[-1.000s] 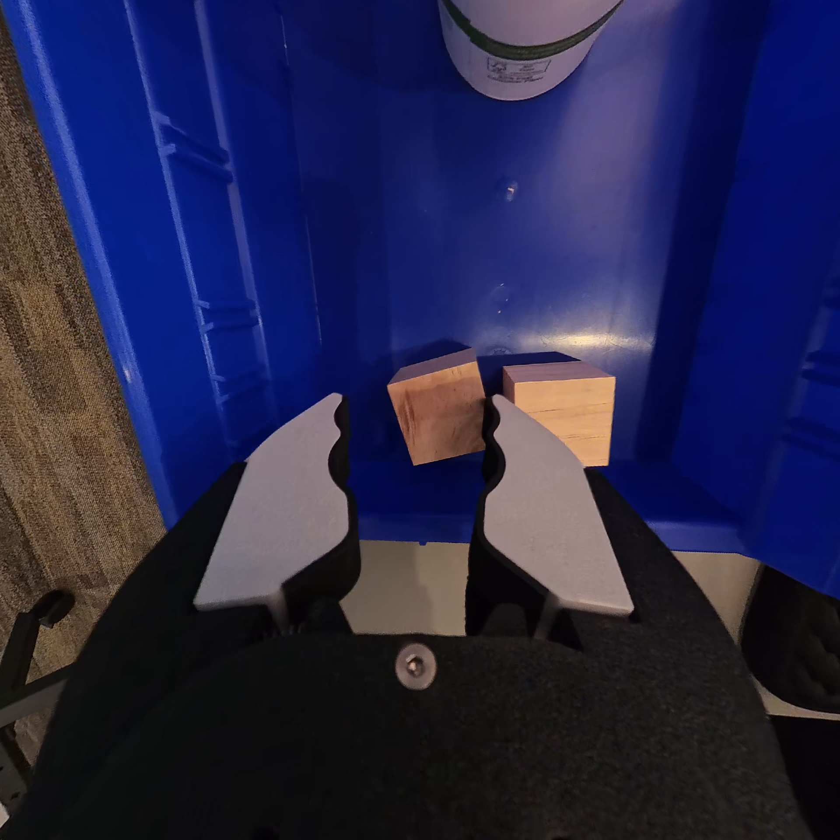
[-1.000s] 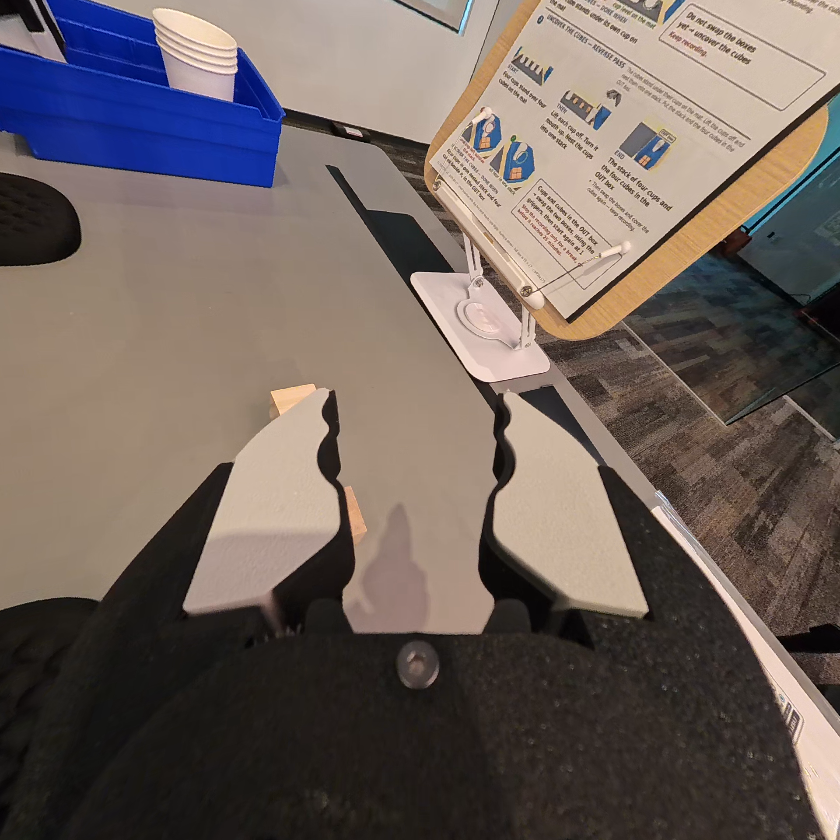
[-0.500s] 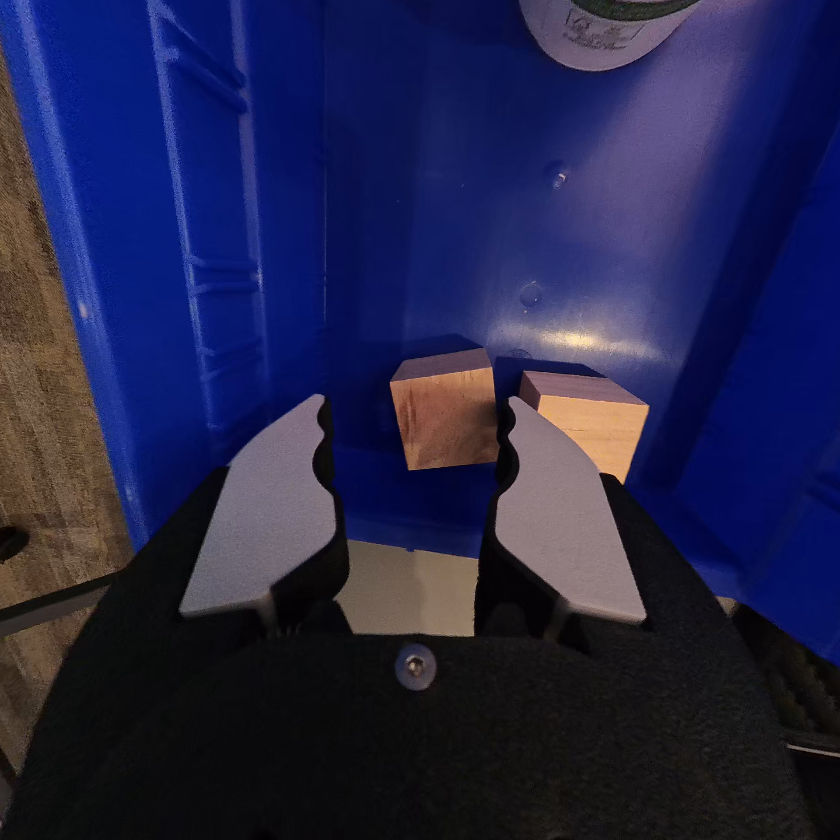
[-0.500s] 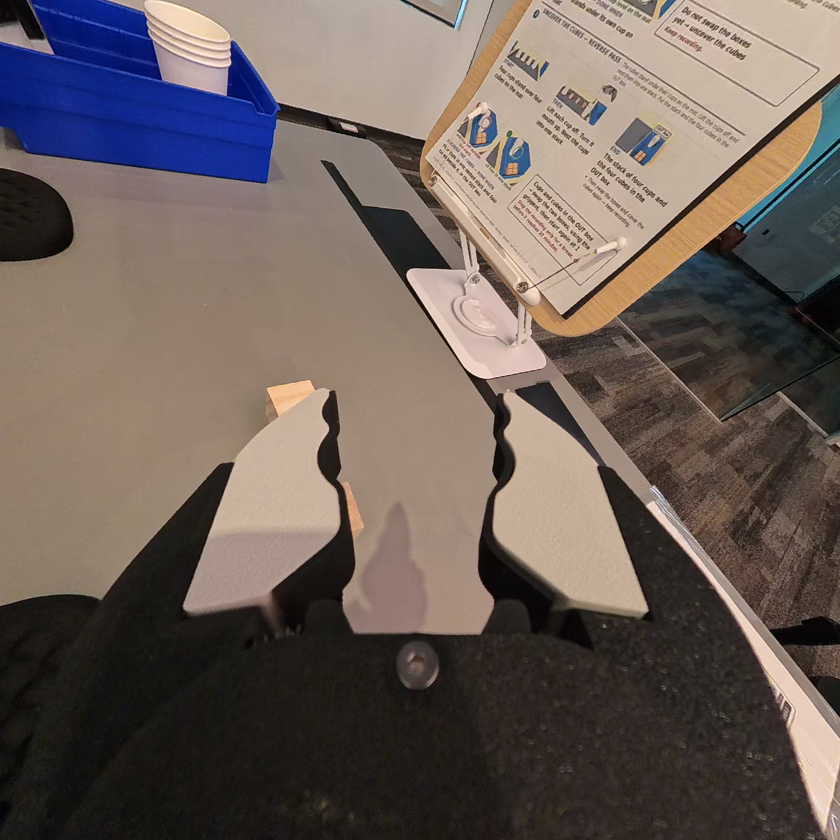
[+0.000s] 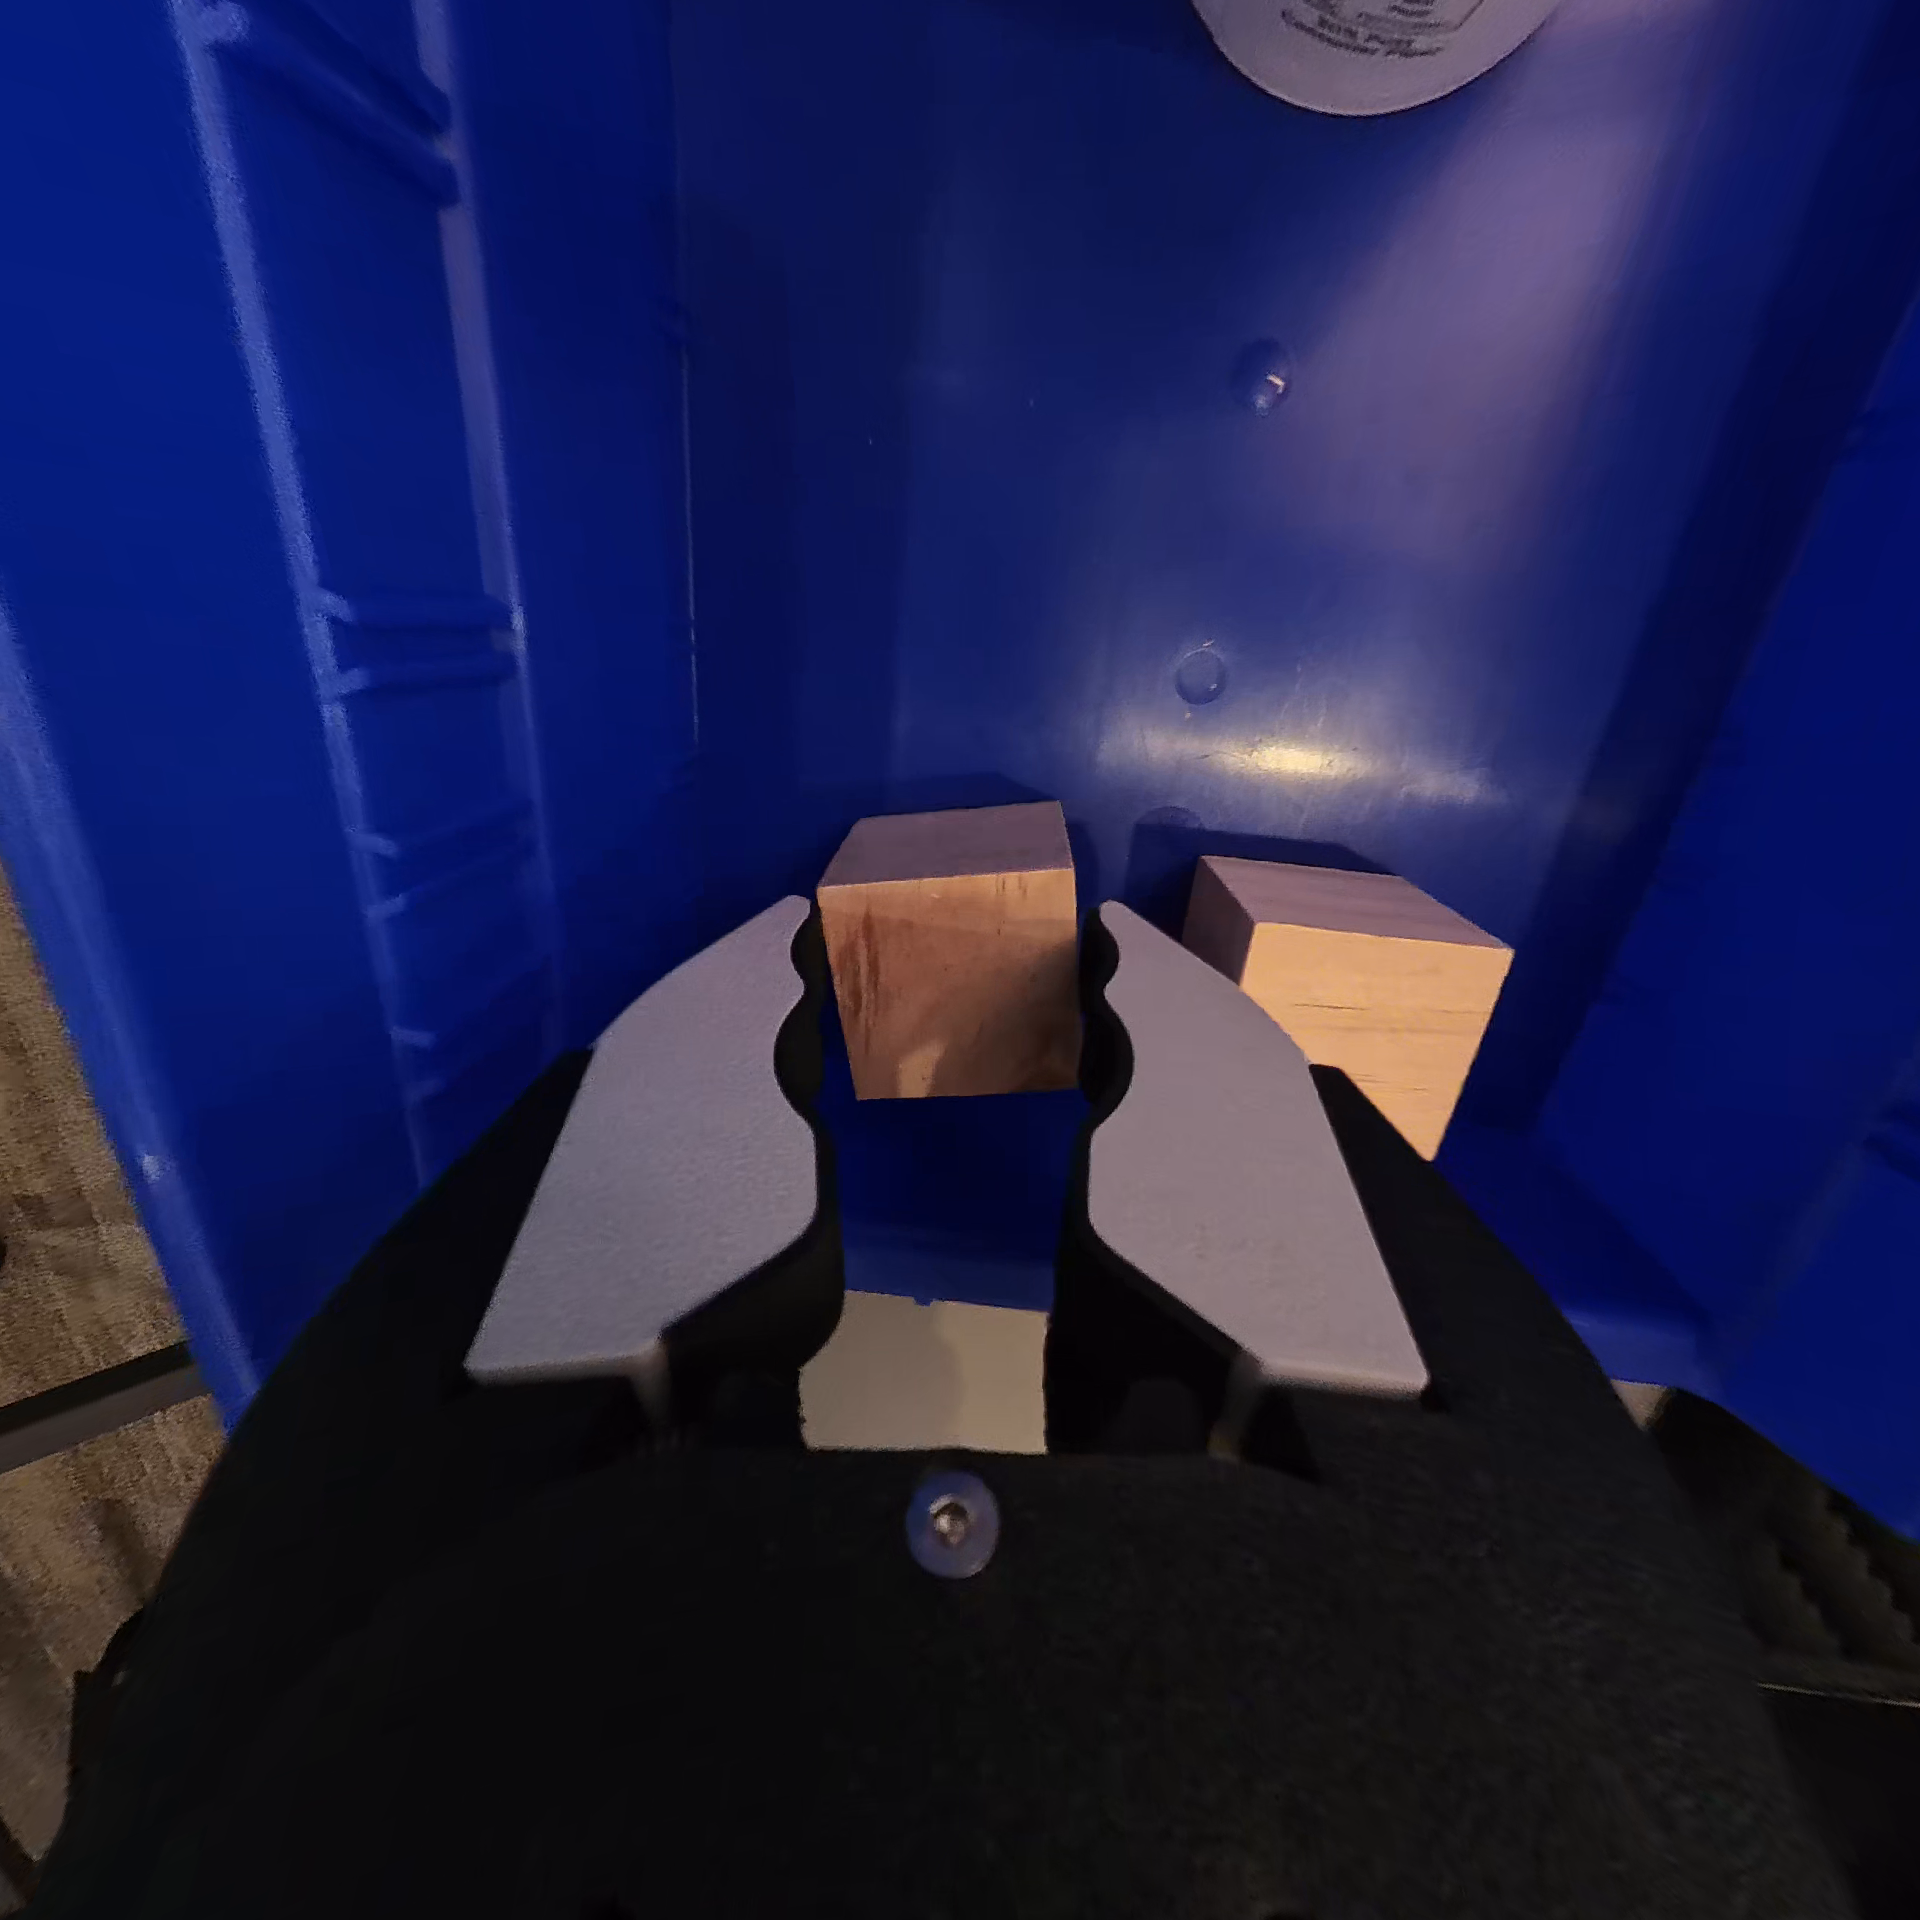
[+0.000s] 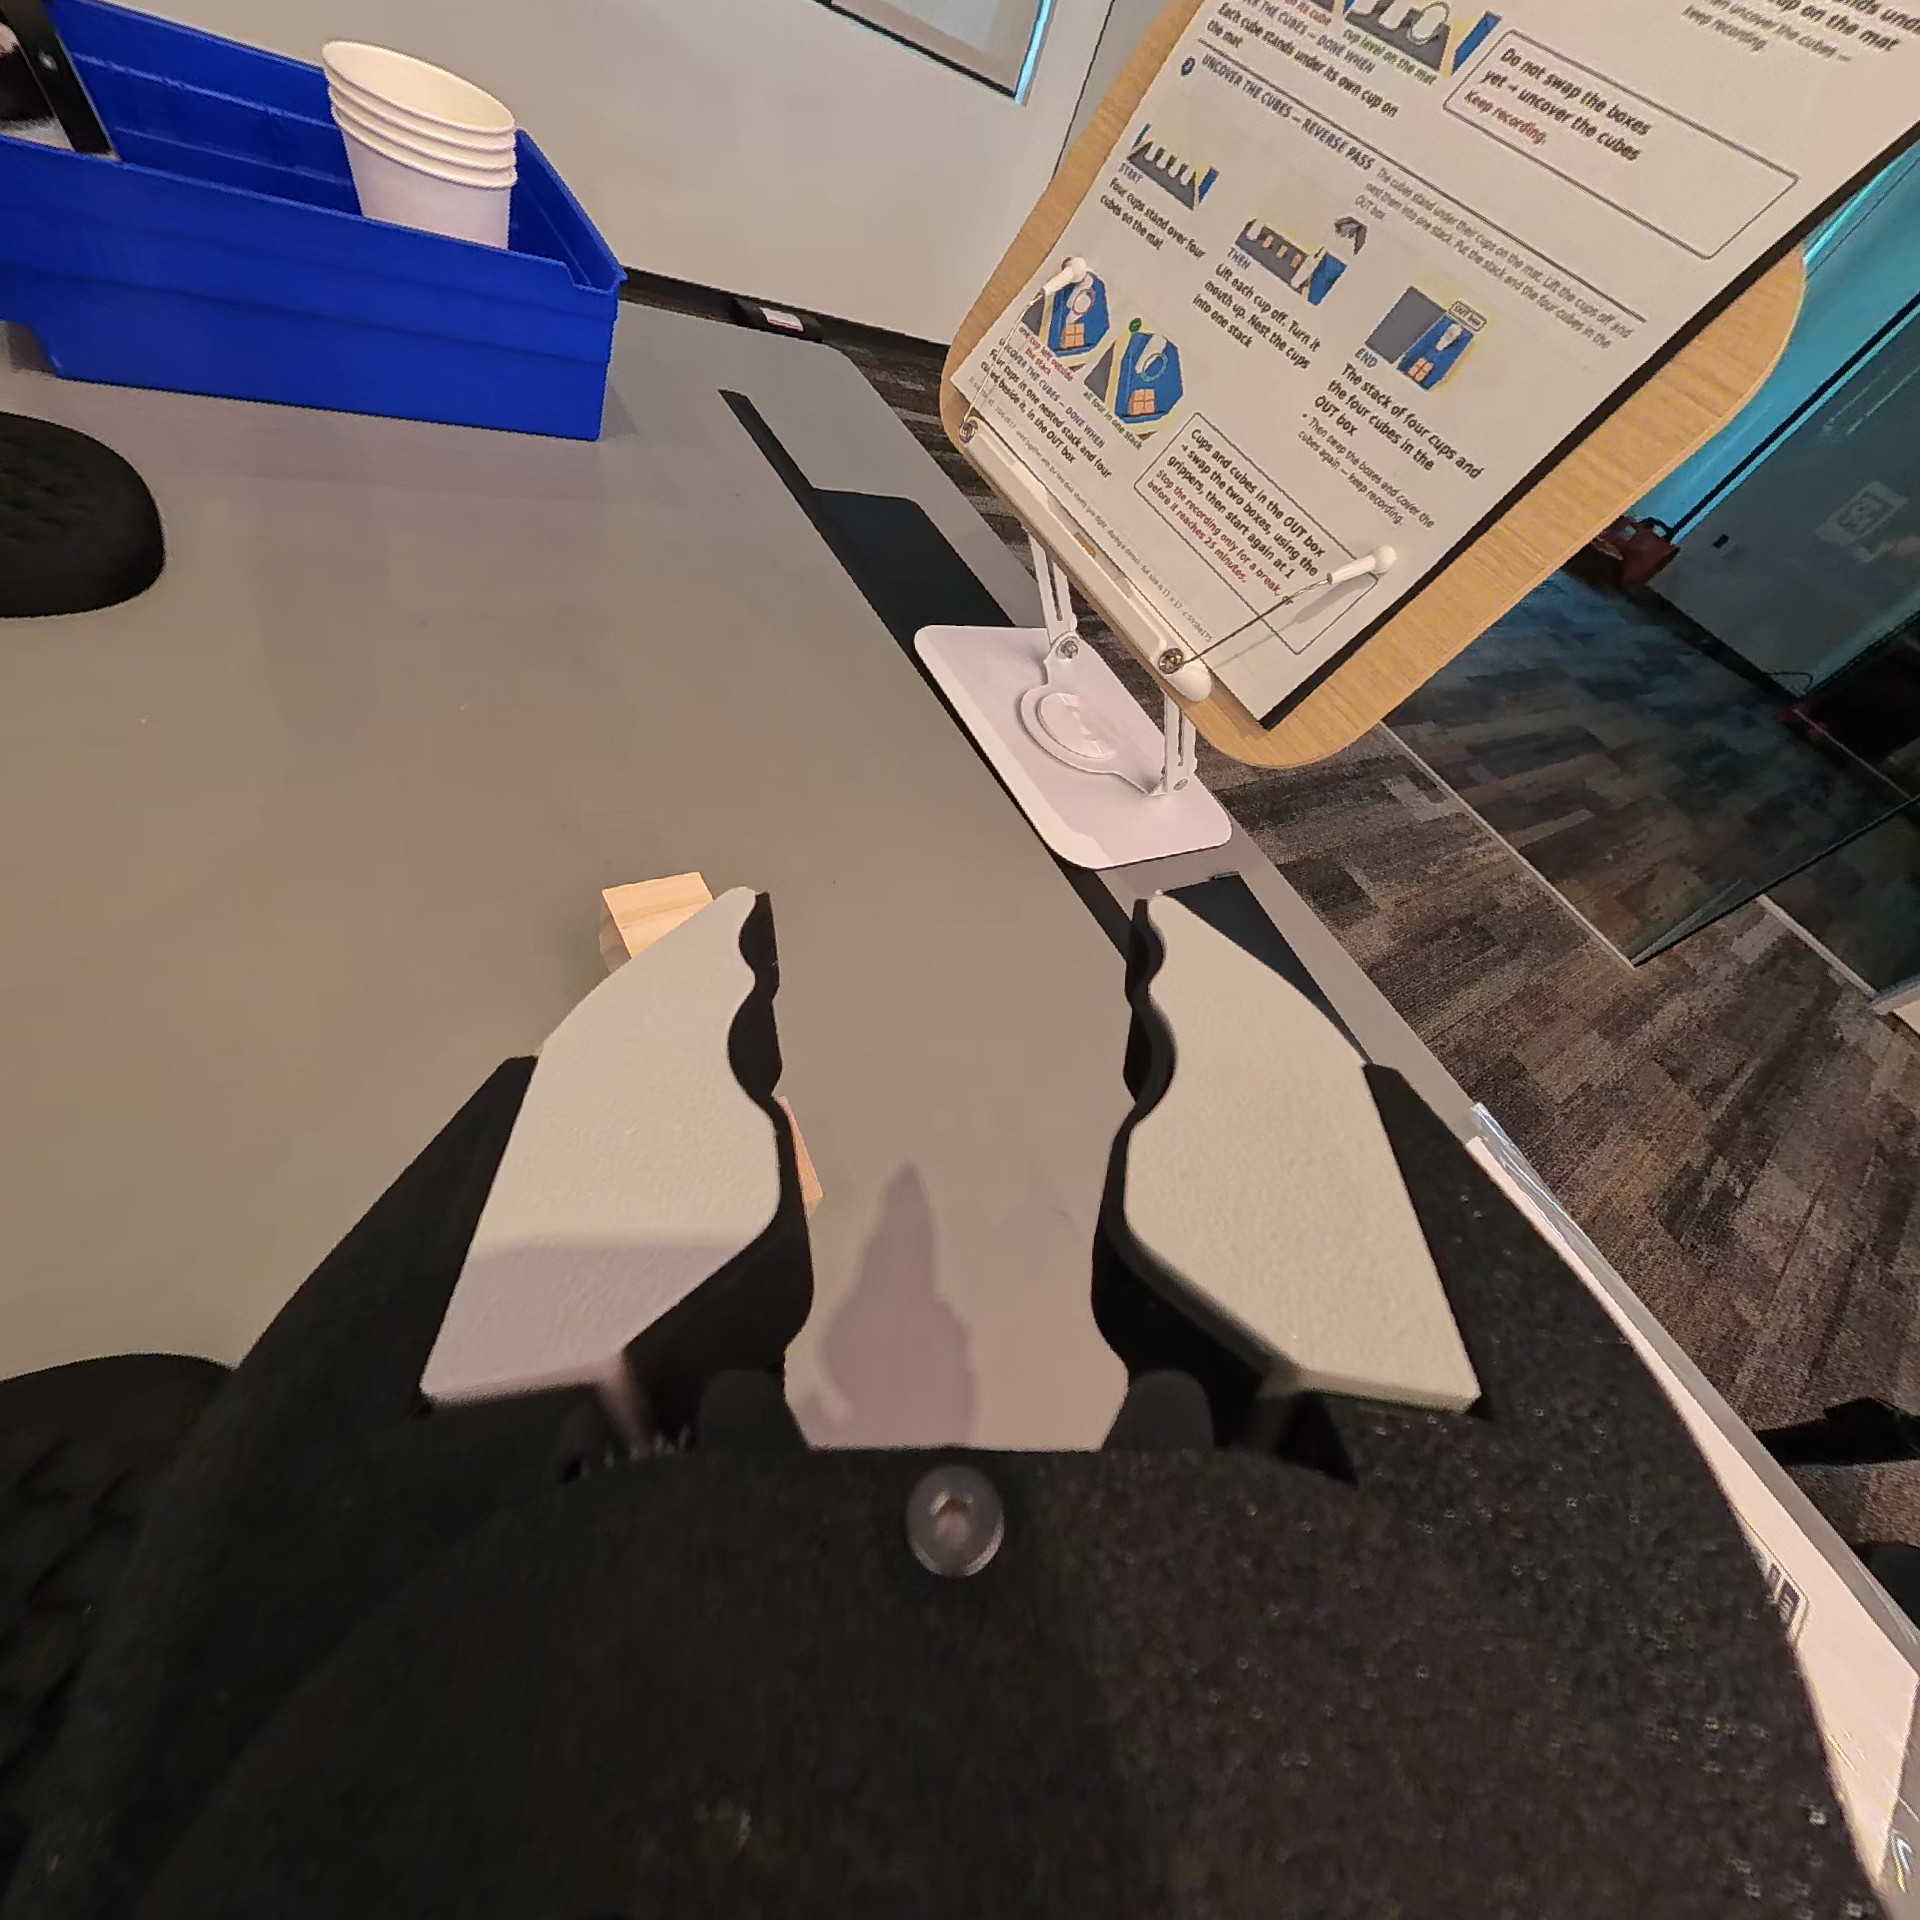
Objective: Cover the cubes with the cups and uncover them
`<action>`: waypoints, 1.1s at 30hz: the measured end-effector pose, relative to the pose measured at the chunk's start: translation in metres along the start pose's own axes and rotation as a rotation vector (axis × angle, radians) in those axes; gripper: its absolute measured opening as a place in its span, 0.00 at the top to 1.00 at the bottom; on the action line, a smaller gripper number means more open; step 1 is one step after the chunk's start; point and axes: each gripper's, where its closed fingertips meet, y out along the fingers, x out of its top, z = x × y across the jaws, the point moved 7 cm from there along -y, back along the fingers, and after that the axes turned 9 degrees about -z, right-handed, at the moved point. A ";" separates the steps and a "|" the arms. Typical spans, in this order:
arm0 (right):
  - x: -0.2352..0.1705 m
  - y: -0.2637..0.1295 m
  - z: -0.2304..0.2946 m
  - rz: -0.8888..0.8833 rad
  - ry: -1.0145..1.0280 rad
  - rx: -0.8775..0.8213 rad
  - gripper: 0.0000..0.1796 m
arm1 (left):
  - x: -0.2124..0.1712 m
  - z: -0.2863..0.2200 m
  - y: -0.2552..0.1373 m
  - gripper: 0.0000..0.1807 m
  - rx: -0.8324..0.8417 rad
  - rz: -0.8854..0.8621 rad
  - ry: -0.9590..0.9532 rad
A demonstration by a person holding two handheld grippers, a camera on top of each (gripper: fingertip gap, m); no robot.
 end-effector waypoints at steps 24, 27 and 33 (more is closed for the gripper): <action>-0.003 -0.009 -0.004 -0.010 0.009 -0.032 0.64 | 0.105 -0.337 -0.122 0.75 -0.491 -0.347 1.198; -0.003 -0.012 -0.005 -0.018 0.011 -0.036 0.64 | 0.093 -0.378 -0.082 0.75 -0.495 -0.252 1.349; -0.004 -0.016 -0.007 -0.033 0.019 -0.044 0.65 | 0.086 -0.417 -0.032 0.75 -0.475 -0.153 1.502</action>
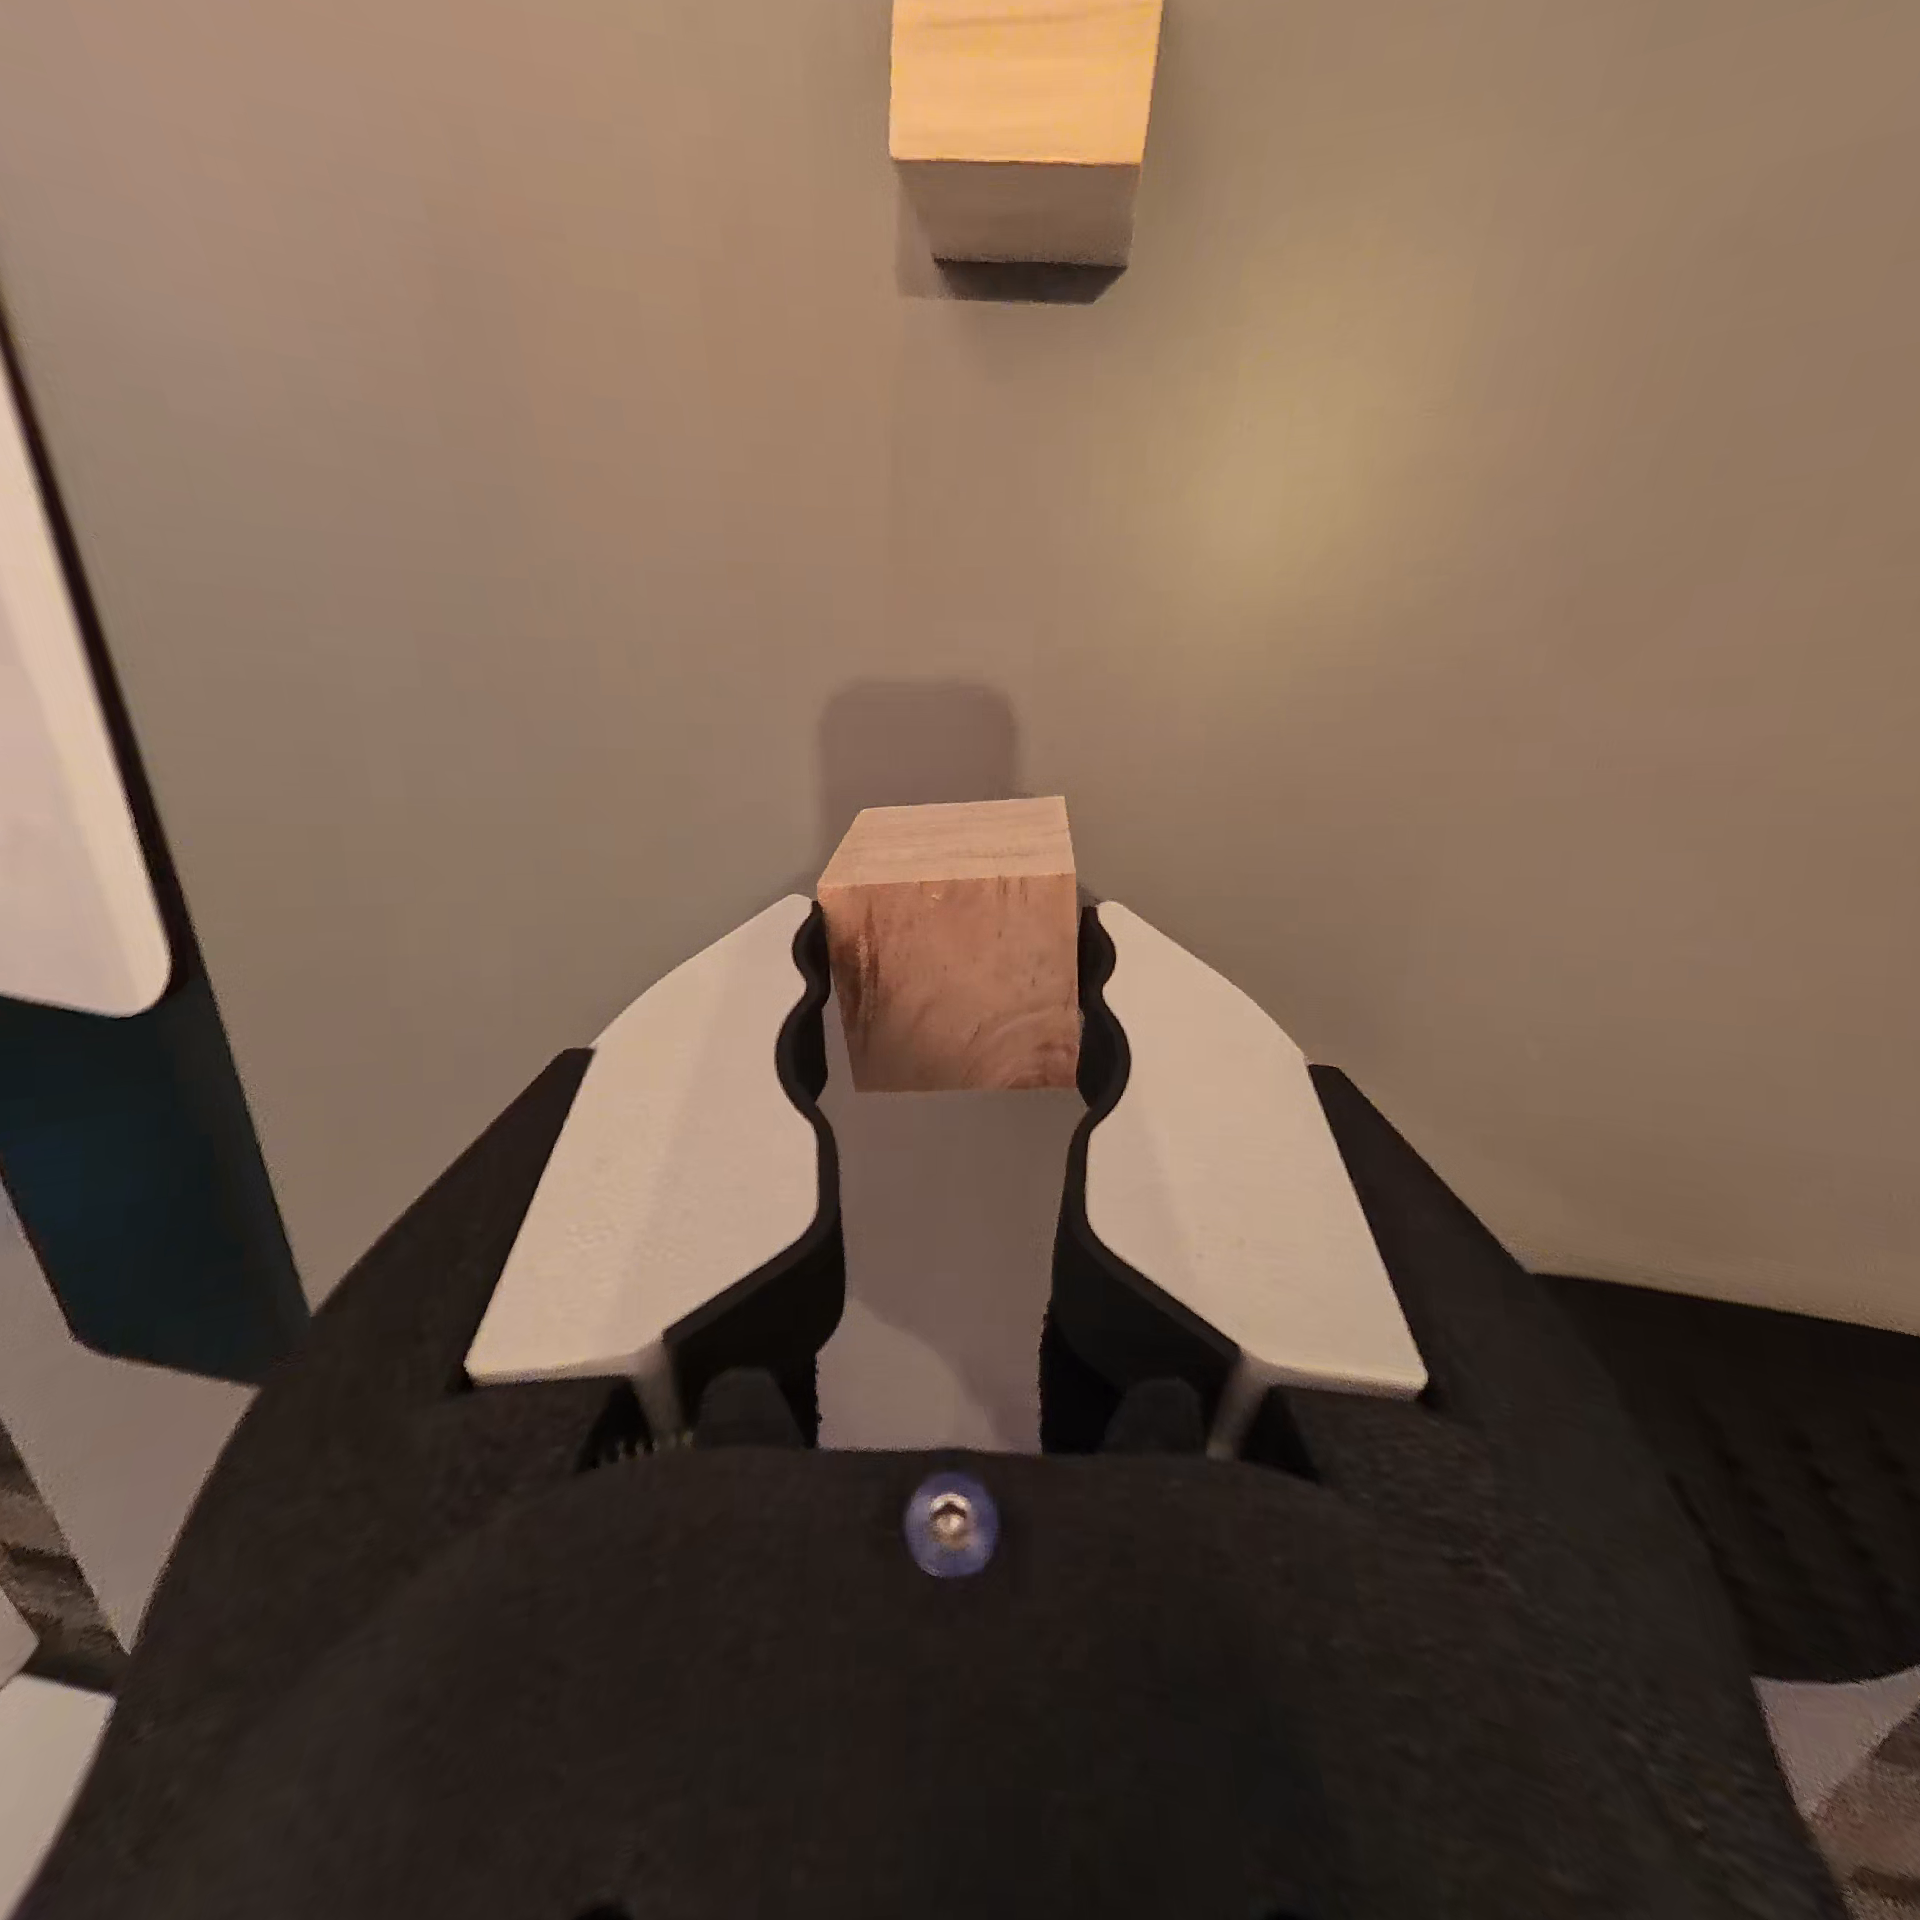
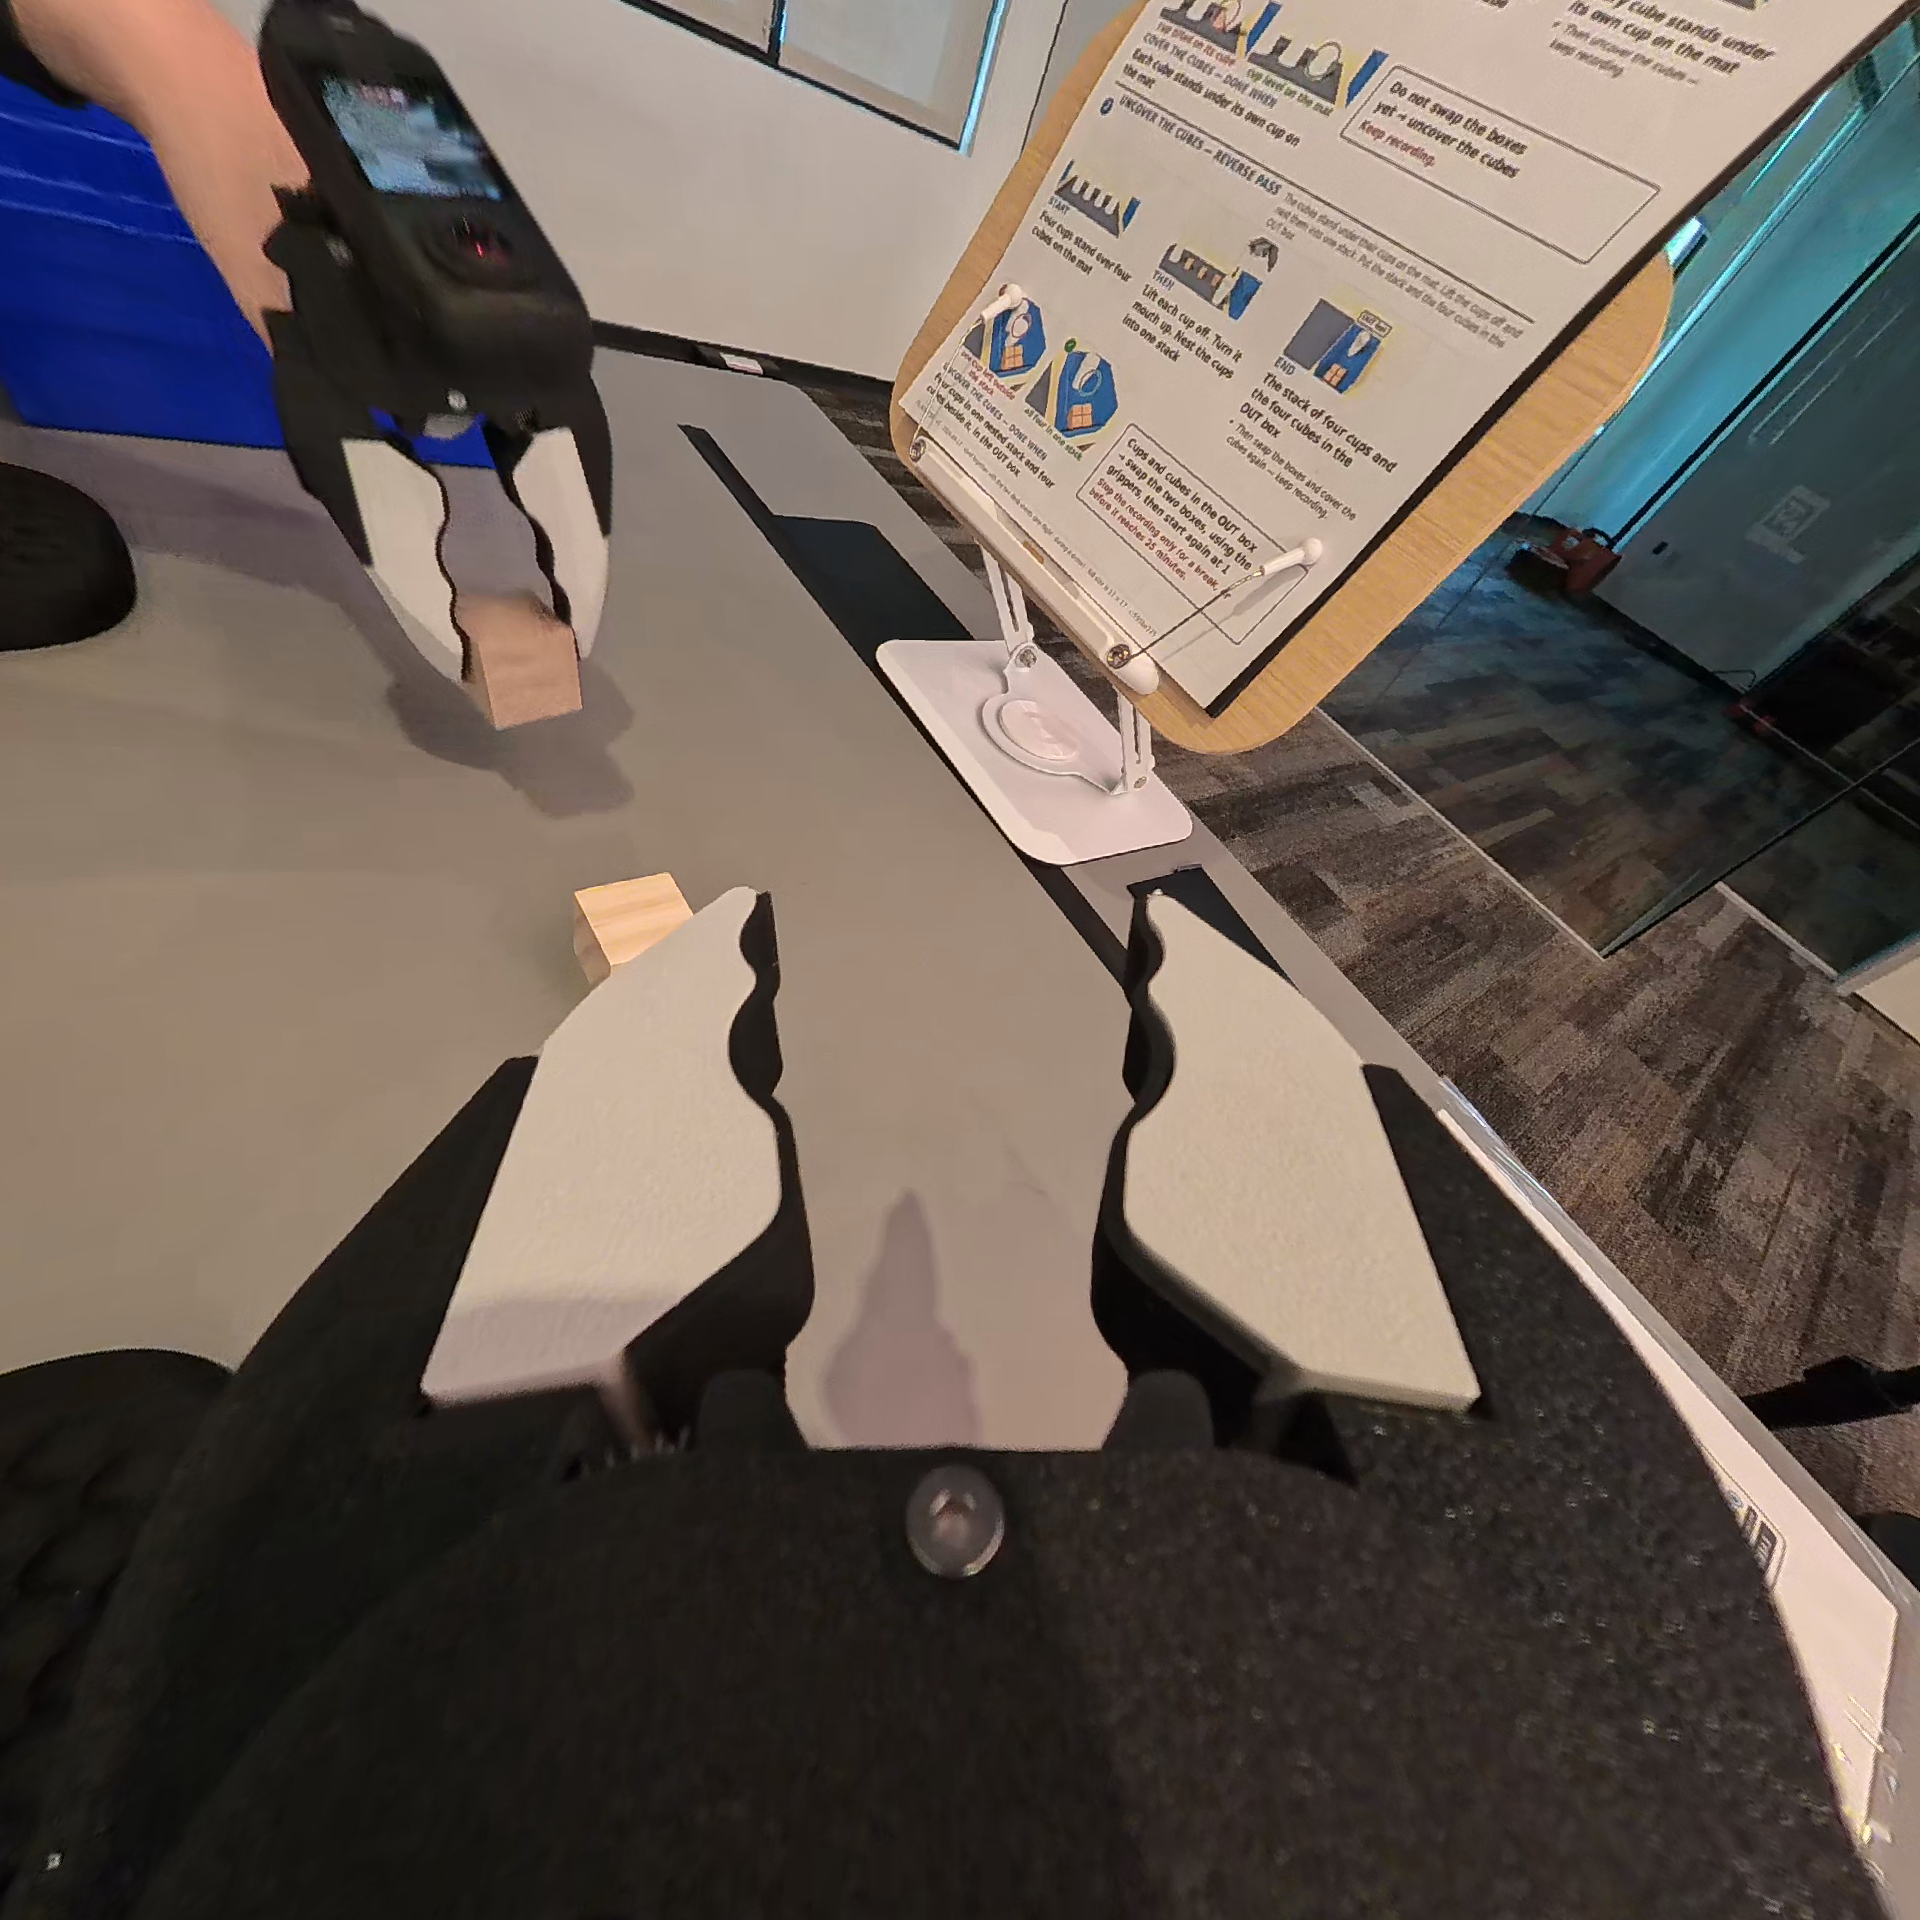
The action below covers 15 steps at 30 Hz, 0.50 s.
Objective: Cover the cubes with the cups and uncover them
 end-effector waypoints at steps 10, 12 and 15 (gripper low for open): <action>0.000 0.001 -0.001 -0.008 0.004 0.007 0.65 | -0.009 0.000 0.029 0.75 -0.025 0.067 0.106; 0.000 0.002 0.000 -0.008 0.005 0.010 0.65 | -0.010 0.002 0.031 0.75 -0.020 0.067 0.112; -0.001 0.002 -0.001 -0.003 0.006 0.009 0.65 | -0.010 0.004 0.033 0.75 -0.028 0.062 0.100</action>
